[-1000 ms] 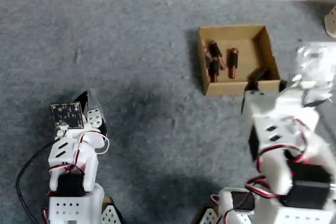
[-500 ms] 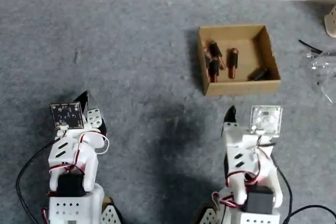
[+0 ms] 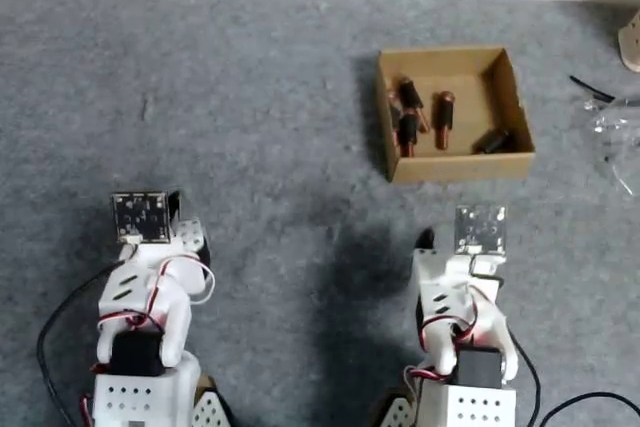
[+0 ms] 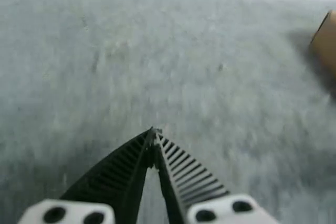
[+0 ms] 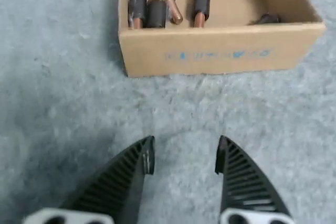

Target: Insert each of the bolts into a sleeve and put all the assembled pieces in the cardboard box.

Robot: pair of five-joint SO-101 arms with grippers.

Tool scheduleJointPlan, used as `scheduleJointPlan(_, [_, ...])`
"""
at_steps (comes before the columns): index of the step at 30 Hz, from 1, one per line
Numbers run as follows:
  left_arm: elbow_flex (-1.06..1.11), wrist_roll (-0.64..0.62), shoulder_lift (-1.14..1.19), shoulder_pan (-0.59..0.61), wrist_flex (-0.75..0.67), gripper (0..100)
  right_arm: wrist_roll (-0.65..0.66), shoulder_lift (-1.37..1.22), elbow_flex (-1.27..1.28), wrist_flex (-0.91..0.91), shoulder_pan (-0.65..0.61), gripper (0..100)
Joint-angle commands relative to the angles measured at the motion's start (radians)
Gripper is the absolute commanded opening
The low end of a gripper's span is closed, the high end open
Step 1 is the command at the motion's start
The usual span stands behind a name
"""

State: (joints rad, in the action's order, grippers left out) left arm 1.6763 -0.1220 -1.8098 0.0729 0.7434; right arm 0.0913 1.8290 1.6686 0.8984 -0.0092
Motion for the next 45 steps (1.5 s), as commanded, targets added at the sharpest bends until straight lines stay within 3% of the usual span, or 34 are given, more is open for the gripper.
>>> scheduleJointPlan(1, [0.019, 0.008, -0.01, -0.013, 0.209, 1, -0.008, -0.004, 0.147, 0.068, -0.008, 16.6])
scheduleJointPlan(8, [0.019, 0.009, -0.005, -0.012, 0.511, 1, -0.006, -0.001, 0.14, 0.34, -0.008, 16.6])
scheduleJointPlan(10, [0.019, 0.009, -0.012, -0.01, 0.592, 1, -0.006, 0.004, 0.14, 0.344, -0.008, 16.6])
scheduleJointPlan(15, [0.019, 0.008, -0.012, 0.035, 0.595, 1, -0.006, 0.004, 0.14, 0.344, -0.008, 16.6])
scheduleJointPlan(45, [0.019, 0.008, -0.013, 0.035, 0.595, 1, -0.006, 0.004, 0.14, 0.344, -0.008, 16.6])
